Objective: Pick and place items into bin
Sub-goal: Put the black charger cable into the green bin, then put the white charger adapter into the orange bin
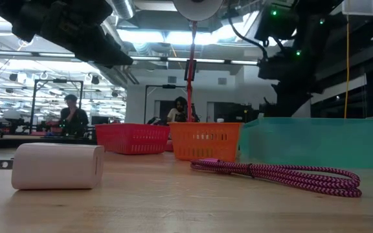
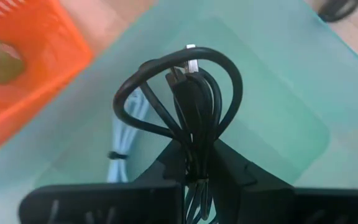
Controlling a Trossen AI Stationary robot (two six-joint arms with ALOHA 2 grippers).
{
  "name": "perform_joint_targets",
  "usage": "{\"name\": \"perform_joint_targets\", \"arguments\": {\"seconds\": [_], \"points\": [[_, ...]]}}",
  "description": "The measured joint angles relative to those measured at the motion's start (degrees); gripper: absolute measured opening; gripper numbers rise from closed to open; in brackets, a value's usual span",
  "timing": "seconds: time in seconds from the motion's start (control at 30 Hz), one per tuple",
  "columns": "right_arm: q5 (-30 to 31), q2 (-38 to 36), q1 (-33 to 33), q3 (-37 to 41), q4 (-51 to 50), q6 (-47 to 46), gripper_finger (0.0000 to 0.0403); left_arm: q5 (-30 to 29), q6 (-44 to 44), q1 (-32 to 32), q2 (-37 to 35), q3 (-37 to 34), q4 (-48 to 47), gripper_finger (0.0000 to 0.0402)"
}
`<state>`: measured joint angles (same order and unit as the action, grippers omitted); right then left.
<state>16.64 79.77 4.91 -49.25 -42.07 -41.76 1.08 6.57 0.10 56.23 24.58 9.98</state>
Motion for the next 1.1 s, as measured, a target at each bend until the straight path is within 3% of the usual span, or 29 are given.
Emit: {"name": "perform_joint_targets", "arguments": {"seconds": [0.3,0.67,0.8,0.97,1.1], "points": [[-2.07,0.02,0.02,0.00,-1.53,0.61,0.0045,0.00,0.00,0.00,0.00,0.00,-0.40,0.0006],[-3.31,0.02,0.15,0.00,-1.66,4.49,0.0150,0.00,0.00,0.00,0.00,0.00,-0.81,0.0006],[-3.32,-1.14,0.15,0.00,-2.87,4.76,0.0171,0.00,0.00,-0.01,0.00,0.00,-0.81,0.0006],[-3.21,-4.85,-0.29,0.00,-1.63,5.01,0.0165,0.00,0.00,0.00,0.01,0.00,-0.81,0.0006],[-1.51,-9.32,-2.44,0.00,0.62,8.96,0.0126,0.00,-0.24,-0.01,0.00,0.00,-0.80,0.0006]]}}
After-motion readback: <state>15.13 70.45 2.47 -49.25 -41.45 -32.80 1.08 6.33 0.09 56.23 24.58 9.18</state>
